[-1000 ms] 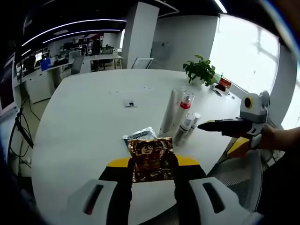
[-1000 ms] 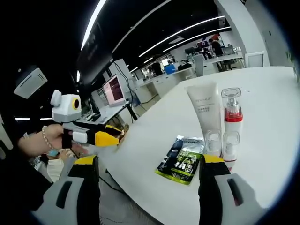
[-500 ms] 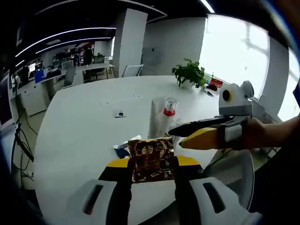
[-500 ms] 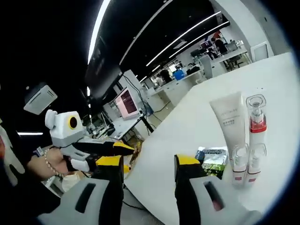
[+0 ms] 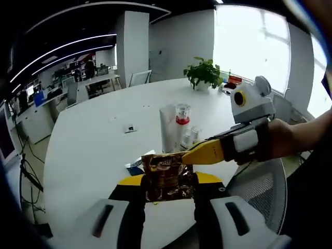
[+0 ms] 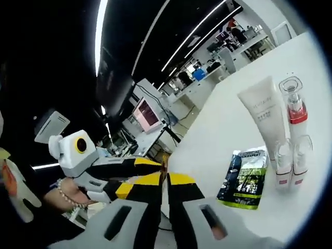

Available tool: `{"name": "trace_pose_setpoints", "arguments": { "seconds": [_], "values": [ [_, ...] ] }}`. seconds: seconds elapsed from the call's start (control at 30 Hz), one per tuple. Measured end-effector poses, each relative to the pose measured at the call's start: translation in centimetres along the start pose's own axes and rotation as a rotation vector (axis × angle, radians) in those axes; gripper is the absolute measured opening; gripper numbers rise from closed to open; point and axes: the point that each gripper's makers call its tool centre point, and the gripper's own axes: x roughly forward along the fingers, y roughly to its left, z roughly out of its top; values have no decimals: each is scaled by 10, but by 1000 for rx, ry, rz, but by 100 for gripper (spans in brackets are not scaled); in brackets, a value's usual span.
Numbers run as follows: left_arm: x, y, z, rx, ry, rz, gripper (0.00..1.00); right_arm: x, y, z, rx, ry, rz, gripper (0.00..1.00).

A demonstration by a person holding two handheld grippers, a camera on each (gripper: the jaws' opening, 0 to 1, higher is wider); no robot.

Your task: Arrange the skincare products in the storage area until every visible bottle or jar stands upright without overlapping.

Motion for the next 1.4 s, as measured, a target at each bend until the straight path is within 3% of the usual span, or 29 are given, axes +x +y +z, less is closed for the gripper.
{"name": "trace_pose_setpoints", "arguments": {
  "seconds": [0.4,0.7,0.9,1.13,1.4],
  "values": [
    [4,0,-2,-14,-7,-29,34,-1,0,0,-17,11,-7,1],
    [-2,6,-8,-123,-26,-78,35,-5,-8,2,1,9,-5,1],
    [-5,12,-17,-148,-14,-91,29,-5,-6,5,4,7,-4,1],
    [-5,17,-22,-238,-36,-159,20,-2,-3,5,-3,21,-2,1],
    [-4,18,-23,-263,-38,-158,6,4,-5,4,-16,33,-10,1]
  ]
}}
